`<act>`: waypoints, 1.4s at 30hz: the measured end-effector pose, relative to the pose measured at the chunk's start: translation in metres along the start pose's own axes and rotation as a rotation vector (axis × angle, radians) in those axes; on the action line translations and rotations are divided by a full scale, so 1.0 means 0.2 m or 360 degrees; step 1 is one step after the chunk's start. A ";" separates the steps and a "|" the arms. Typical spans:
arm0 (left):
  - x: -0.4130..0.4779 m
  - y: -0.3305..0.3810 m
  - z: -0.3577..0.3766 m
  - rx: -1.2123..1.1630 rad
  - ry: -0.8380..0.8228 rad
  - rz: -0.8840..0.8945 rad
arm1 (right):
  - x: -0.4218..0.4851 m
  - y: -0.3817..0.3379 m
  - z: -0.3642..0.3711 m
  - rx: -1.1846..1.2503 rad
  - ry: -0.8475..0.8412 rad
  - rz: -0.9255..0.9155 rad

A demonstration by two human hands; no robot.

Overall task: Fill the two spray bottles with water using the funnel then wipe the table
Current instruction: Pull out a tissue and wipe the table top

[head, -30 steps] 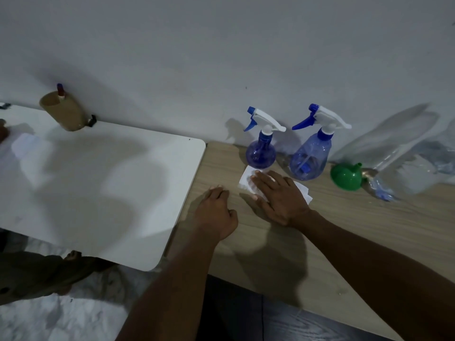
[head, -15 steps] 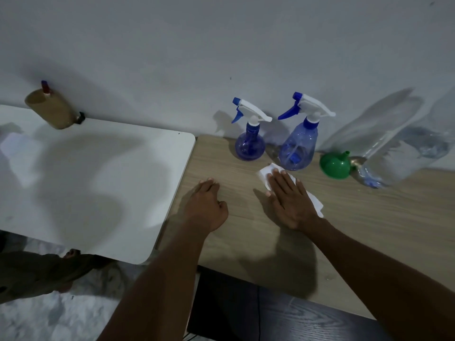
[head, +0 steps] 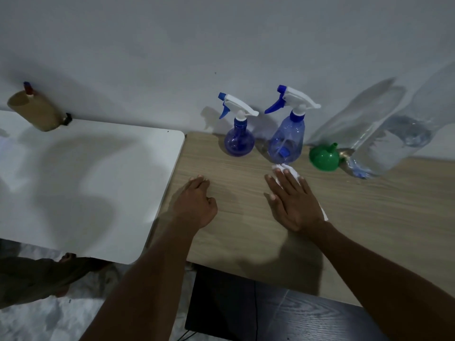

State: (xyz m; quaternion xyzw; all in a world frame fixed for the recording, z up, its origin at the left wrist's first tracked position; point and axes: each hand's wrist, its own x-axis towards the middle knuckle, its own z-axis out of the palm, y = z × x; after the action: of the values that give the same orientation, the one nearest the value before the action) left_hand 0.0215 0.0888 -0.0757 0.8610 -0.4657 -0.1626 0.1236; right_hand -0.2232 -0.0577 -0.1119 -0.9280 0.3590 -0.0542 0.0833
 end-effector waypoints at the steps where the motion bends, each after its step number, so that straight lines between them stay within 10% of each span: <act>1: 0.00 0.00 0.00 -0.0008 0.0002 -0.0002 | -0.04 0.00 0.00 0.0032 0.0016 0.0136; 5: 0.00 -0.01 0.02 -0.0005 0.0017 0.0008 | -0.13 0.00 0.00 0.0265 0.0080 0.0510; 12: -0.02 -0.01 0.04 0.0105 -0.0012 0.0080 | -0.14 0.19 0.00 -0.0105 -0.0045 0.0220; 21: -0.28 -0.04 0.16 0.0096 0.0204 0.0202 | -0.16 -0.17 0.09 0.0030 0.0175 0.1336; 30: -0.52 -0.30 0.06 -0.0022 0.0277 0.0016 | 0.26 -0.84 0.19 0.0175 -0.0074 0.0639; 42: -0.60 -0.25 0.07 -0.0168 0.0341 -0.0167 | -0.01 -0.78 0.19 -0.0133 -0.0195 -0.0833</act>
State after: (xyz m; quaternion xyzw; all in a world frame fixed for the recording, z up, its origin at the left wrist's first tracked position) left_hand -0.0083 0.2161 -0.0871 0.8890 -0.3949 -0.1001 0.2092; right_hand -0.1165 0.0610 -0.1197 -0.9934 0.1030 -0.0028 0.0496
